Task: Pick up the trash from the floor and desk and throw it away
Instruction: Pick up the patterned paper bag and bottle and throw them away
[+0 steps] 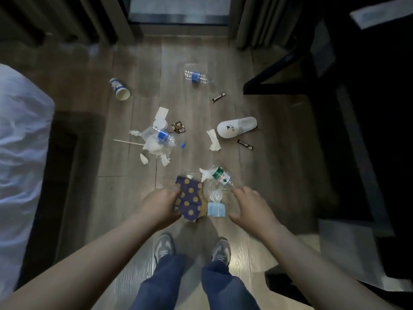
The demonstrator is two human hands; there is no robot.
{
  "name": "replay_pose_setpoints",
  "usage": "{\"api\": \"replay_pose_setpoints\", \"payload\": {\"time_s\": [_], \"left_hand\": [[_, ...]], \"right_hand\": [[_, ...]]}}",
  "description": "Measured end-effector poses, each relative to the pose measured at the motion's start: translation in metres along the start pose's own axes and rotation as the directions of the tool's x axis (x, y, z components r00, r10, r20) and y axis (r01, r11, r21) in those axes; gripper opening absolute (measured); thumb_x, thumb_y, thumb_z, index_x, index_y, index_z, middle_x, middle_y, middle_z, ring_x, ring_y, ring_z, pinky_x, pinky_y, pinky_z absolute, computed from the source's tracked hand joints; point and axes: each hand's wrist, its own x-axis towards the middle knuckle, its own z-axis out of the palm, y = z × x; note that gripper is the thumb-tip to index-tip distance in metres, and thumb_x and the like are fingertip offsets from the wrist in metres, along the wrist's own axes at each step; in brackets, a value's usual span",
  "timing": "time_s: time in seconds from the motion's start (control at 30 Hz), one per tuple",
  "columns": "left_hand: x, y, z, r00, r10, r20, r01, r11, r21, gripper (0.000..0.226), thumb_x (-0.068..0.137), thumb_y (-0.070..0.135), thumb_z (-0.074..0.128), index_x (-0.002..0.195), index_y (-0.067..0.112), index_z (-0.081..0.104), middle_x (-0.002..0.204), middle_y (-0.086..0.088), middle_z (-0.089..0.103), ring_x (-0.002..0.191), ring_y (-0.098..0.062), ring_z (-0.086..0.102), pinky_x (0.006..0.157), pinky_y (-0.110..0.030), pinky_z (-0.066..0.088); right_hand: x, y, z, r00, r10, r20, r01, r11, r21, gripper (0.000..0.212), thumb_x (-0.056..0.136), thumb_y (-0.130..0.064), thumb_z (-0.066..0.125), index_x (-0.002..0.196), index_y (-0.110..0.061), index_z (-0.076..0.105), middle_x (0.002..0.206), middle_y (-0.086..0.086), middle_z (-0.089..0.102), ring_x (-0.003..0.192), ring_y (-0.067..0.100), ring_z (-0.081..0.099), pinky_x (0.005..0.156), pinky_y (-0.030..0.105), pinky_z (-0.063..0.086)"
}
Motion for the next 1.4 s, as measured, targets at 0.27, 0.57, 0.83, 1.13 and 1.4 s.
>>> {"api": "replay_pose_setpoints", "payload": {"time_s": [0.27, 0.57, 0.83, 1.13, 1.4], "left_hand": [[0.132, -0.068, 0.137, 0.998, 0.039, 0.048, -0.041, 0.998, 0.054, 0.029, 0.082, 0.039, 0.06, 0.106, 0.024, 0.058, 0.104, 0.002, 0.063, 0.092, -0.017, 0.061, 0.078, -0.031, 0.051], [0.284, -0.136, 0.267, 0.983, 0.179, 0.038, -0.182, 0.977, 0.111, 0.026, 0.084, 0.035, 0.064, 0.108, 0.028, 0.057, 0.104, 0.009, 0.059, 0.095, -0.012, 0.058, 0.075, -0.024, 0.046], [0.333, -0.169, 0.308, 0.962, 0.271, -0.025, -0.253, 0.926, 0.281, 0.026, 0.084, 0.042, 0.062, 0.103, 0.025, 0.056, 0.105, 0.006, 0.059, 0.09, -0.013, 0.058, 0.076, -0.029, 0.051], [0.333, -0.173, 0.307, 0.975, 0.195, -0.105, -0.185, 0.978, 0.1, 0.052, 0.081, 0.039, 0.069, 0.128, 0.028, 0.049, 0.124, 0.007, 0.051, 0.099, -0.009, 0.051, 0.079, -0.023, 0.044], [0.345, -0.18, 0.308, 0.983, 0.139, -0.123, -0.122, 0.984, 0.133, 0.062, 0.079, 0.038, 0.073, 0.132, 0.022, 0.045, 0.129, 0.002, 0.048, 0.112, -0.017, 0.052, 0.086, -0.027, 0.045]], "right_hand": [[0.107, 0.07, 0.149, 0.997, 0.059, 0.053, -0.059, 0.998, -0.001, 0.062, 0.08, -0.035, 0.064, 0.135, -0.021, 0.041, 0.136, 0.001, 0.045, 0.122, 0.022, 0.045, 0.098, 0.033, 0.041], [0.243, 0.134, 0.296, 0.996, -0.082, 0.038, 0.084, 0.995, -0.059, 0.061, 0.082, -0.037, 0.064, 0.136, -0.021, 0.041, 0.133, 0.003, 0.047, 0.12, 0.021, 0.047, 0.097, 0.034, 0.043], [0.282, 0.159, 0.331, 0.966, -0.239, -0.102, 0.223, 0.964, -0.142, 0.057, 0.081, -0.039, 0.066, 0.133, -0.029, 0.044, 0.124, -0.002, 0.055, 0.11, 0.014, 0.054, 0.089, 0.03, 0.047], [0.251, 0.175, 0.351, 0.983, -0.13, -0.127, 0.114, 0.985, -0.126, 0.049, 0.082, -0.039, 0.065, 0.127, -0.024, 0.052, 0.124, -0.004, 0.055, 0.108, 0.013, 0.055, 0.079, 0.021, 0.04], [0.249, 0.171, 0.366, 0.99, -0.061, -0.126, 0.056, 0.997, -0.047, 0.059, 0.082, -0.04, 0.066, 0.134, -0.025, 0.045, 0.136, -0.003, 0.048, 0.117, 0.011, 0.052, 0.096, 0.026, 0.044]]}}
